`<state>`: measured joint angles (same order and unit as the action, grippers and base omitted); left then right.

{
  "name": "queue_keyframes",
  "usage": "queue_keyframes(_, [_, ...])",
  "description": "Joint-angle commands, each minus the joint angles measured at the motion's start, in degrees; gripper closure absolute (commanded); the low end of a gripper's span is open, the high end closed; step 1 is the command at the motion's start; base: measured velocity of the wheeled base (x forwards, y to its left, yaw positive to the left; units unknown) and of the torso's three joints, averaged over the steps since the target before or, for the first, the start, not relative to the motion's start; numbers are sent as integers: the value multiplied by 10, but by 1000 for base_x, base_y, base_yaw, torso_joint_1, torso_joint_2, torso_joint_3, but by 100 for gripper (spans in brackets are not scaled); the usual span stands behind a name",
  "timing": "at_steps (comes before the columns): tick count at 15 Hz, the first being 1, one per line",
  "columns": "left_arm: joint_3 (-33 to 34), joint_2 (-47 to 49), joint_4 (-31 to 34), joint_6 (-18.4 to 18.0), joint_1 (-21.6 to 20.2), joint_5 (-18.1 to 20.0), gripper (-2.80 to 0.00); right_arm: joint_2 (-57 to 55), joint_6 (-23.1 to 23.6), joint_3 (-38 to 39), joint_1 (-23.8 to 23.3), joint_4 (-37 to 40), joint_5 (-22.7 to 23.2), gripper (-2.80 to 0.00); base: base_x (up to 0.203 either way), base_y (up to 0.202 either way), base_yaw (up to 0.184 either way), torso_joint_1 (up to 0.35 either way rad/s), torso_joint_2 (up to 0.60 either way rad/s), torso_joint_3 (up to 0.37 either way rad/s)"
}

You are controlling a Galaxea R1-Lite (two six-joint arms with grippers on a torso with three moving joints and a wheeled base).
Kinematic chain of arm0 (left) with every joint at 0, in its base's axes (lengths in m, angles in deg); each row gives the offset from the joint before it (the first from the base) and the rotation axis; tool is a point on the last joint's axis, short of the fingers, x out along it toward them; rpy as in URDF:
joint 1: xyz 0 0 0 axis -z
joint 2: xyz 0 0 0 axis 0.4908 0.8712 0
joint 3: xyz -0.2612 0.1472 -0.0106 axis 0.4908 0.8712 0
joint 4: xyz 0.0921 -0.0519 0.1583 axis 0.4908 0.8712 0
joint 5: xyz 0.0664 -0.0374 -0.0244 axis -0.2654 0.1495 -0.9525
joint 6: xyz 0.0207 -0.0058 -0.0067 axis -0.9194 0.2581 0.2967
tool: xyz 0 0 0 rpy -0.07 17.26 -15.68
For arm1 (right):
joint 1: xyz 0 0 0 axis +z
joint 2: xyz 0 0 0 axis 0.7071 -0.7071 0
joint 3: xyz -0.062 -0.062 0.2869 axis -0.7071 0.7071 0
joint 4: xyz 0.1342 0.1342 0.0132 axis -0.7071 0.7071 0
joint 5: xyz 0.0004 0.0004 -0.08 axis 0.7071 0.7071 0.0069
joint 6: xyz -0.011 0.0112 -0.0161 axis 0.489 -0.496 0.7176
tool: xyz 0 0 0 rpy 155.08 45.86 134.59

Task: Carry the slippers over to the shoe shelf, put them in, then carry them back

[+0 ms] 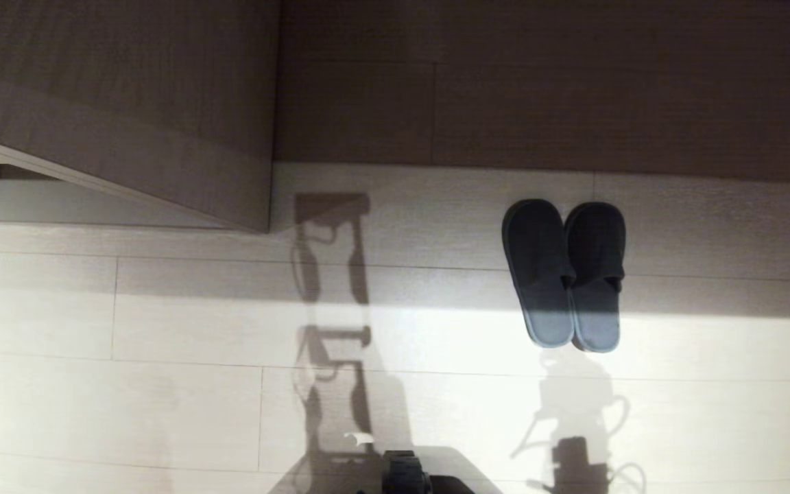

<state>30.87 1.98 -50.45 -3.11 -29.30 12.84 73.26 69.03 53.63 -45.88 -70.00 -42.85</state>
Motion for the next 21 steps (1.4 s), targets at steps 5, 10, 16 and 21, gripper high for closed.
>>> queue_keyframes(5, [0, 1, 0, 0, 0, 0, 0, -2, 0, 1, 0, 0, 0, 0, 0, 0, 0, 4, 3, 201])
queue_keyframes(10, [0, 0, 0, 0, 0, 0, 0, -2, 0, 1, 0, 0, 0, 0, 0, 0, 0, 2, 2, 202])
queue_keyframes(16, [0, 1, 0, 0, 0, 0, 0, -2, 0, 1, 0, 0, 0, 0, 0, 0, 0, 2, 1, 199])
queue_keyframes(21, [0, 0, 0, 0, 0, 0, 0, -2, 0, 1, 0, 0, 0, 0, 0, 0, 0, 2, 0, 199])
